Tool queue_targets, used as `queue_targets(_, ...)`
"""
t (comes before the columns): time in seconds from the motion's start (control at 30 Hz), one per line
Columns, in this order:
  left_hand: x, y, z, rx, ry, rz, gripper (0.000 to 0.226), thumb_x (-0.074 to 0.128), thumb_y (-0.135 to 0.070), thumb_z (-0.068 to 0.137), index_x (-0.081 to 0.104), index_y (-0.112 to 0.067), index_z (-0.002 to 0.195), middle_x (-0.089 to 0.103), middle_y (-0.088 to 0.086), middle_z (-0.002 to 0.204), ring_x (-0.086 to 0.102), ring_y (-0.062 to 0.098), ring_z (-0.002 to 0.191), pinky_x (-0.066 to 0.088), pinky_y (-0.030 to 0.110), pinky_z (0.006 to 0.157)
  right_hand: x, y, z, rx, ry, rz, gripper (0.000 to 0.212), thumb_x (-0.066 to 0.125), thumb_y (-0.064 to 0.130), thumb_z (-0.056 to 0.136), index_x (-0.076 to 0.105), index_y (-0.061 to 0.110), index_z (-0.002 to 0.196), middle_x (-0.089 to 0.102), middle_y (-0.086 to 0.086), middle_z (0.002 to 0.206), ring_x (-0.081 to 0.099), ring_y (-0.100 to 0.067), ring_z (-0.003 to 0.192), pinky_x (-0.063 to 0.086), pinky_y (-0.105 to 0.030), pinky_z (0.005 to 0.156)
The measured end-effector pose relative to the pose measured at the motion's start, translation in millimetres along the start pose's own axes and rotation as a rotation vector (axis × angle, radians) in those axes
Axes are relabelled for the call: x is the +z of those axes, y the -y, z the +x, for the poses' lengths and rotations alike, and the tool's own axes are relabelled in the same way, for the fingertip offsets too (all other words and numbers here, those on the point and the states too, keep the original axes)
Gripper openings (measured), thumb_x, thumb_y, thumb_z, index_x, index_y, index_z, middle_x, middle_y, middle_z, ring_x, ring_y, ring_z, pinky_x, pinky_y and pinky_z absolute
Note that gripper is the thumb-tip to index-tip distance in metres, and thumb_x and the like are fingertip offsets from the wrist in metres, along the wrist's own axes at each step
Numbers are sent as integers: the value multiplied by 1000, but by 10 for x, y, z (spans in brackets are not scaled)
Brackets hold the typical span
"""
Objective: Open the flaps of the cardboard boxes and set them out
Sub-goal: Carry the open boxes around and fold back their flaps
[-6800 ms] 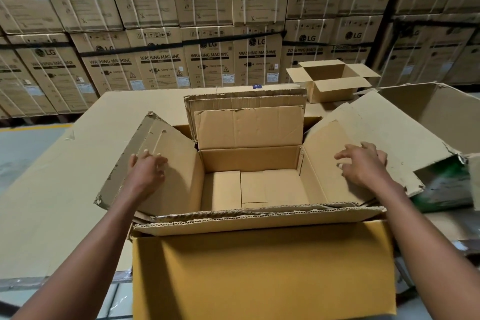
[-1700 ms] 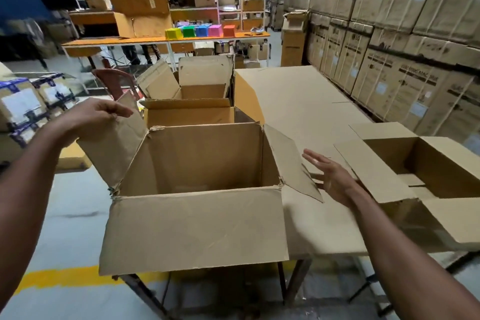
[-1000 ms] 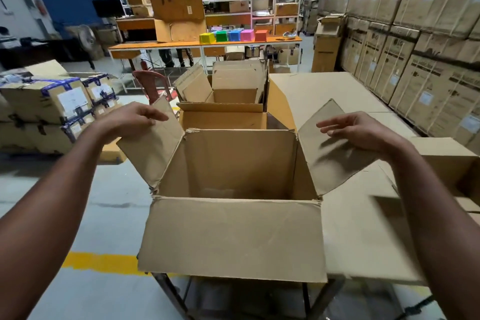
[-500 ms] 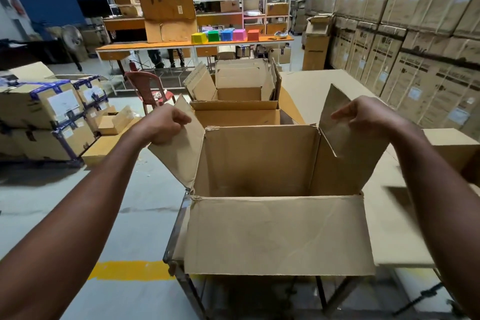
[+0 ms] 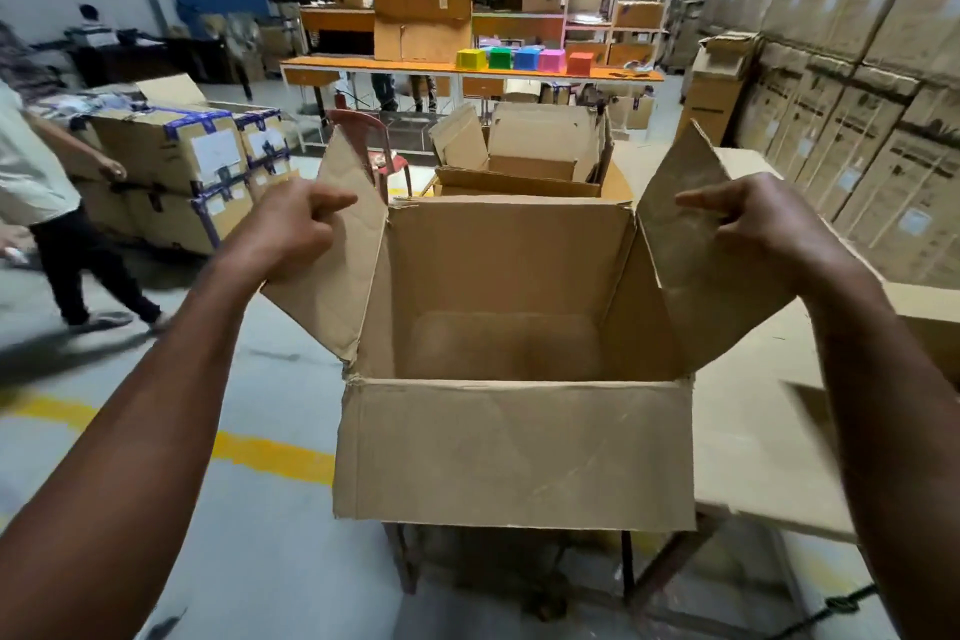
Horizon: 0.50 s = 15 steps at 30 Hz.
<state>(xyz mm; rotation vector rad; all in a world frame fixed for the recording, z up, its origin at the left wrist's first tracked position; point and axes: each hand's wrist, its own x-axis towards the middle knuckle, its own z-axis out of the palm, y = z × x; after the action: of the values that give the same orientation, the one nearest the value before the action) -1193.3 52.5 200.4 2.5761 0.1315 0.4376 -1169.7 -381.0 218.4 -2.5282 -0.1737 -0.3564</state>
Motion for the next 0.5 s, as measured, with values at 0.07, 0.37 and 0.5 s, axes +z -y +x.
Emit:
queue_targets(0.07,-93,40,-311,-47,-43,6,63,49,14,85,59,-18,139,55,4,146,50,23,134,39,40,113,4,87,-118,-40,7,36,59,60,-17,82,64,14,131,62,-9,136,59,-24,125,48,-35,101)
queue_targets(0.37,-529,423,-1847,-233,-177,80,66,48,17,76,63,-10,134,63,13,136,58,20,127,40,26,107,297,476,-678,-212,174,208,55,63,-11,86,64,19,132,63,-4,135,59,-21,123,52,-38,98)
queue_targets(0.5,-772,723,-2460,-309,-190,123,68,49,17,74,64,-11,133,64,12,135,59,21,126,43,32,110,525,787,-983,-304,264,231,51,60,-9,89,62,18,133,61,1,136,55,-17,127,50,-32,98)
